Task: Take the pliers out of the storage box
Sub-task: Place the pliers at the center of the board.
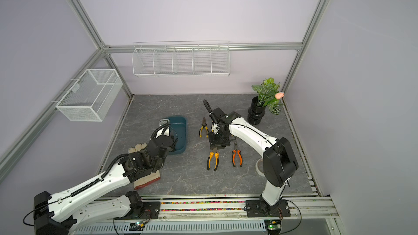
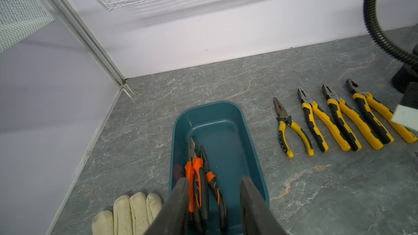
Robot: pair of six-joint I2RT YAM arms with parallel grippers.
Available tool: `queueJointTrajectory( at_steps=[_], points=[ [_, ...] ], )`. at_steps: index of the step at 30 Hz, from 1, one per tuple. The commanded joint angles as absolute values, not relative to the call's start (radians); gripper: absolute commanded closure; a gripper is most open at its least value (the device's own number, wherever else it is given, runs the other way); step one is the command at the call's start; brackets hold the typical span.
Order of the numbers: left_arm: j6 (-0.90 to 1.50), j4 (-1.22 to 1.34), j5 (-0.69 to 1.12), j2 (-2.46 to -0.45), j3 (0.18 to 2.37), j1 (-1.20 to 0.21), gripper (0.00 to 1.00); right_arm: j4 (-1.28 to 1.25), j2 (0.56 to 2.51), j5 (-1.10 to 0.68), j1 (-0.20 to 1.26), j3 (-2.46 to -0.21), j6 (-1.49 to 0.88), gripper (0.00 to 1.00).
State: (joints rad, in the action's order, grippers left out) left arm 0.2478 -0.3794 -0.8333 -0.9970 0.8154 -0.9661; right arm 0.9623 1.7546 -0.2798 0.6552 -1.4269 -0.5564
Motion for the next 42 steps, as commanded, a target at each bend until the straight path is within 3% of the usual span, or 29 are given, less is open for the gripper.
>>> queueJointTrajectory(
  at_steps=[1, 20, 42],
  points=[
    [0.274, -0.388, -0.855, -1.0, 0.831, -0.963, 0.61, 0.868, 1.801, -0.336, 0.668, -1.458, -0.548, 0.94],
    [0.292, -0.405, -0.848, -1.019, 0.837, -0.965, 0.61, 0.936, 2.091, -0.233, 0.681, -1.632, -0.463, 0.89],
    [0.296, -0.413, -0.834, -1.029, 0.841, -0.964, 0.61, 0.851, 1.971, -0.142, 0.57, -1.378, -0.431, 0.89]
  ],
)
